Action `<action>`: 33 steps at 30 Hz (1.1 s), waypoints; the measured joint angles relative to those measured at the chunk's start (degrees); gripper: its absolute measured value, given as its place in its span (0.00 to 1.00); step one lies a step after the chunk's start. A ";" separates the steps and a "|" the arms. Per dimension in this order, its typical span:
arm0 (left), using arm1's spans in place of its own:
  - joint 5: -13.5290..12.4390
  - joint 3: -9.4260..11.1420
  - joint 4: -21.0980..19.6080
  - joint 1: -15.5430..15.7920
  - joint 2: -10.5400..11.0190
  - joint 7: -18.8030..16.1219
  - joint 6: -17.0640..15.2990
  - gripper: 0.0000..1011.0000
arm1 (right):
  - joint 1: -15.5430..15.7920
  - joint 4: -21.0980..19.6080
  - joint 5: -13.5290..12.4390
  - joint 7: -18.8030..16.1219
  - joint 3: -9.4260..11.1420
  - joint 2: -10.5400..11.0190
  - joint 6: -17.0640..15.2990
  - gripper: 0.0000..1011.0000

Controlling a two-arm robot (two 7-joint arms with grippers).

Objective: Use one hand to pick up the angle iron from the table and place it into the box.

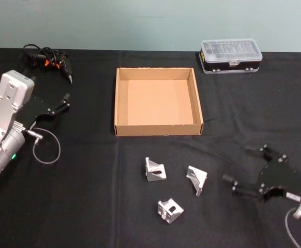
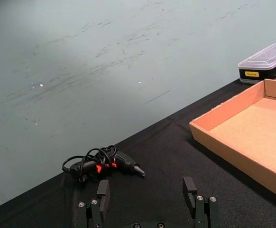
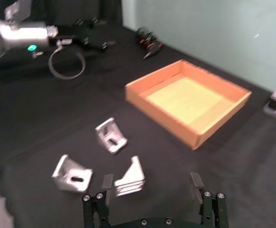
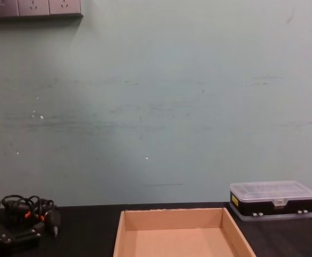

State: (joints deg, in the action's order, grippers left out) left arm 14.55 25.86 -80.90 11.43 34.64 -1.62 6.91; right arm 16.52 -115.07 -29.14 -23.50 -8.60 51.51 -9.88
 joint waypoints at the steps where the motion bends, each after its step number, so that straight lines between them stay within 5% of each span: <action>1: 0.00 0.00 0.00 0.00 0.00 0.00 0.00 1.00 | 0.02 -0.07 0.26 -0.13 -0.33 -0.07 -0.32 0.99; 13: 0.00 0.00 0.00 0.00 0.00 0.00 0.00 1.00 | -2.05 1.46 5.46 -1.39 -5.16 -2.20 -3.74 0.99; 25: 0.00 0.00 0.00 0.00 0.00 0.00 0.00 1.00 | -8.85 6.77 10.38 -4.46 -10.79 -5.19 -5.90 0.99; 33: 0.00 0.00 0.00 0.00 0.00 0.00 0.00 1.00 | -11.78 9.25 11.66 -5.35 -12.43 -7.01 -6.44 0.99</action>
State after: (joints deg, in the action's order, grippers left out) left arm 14.55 25.86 -80.90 11.43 34.65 -1.62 6.91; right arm 4.74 -105.82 -17.48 -28.85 -21.03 44.50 -16.32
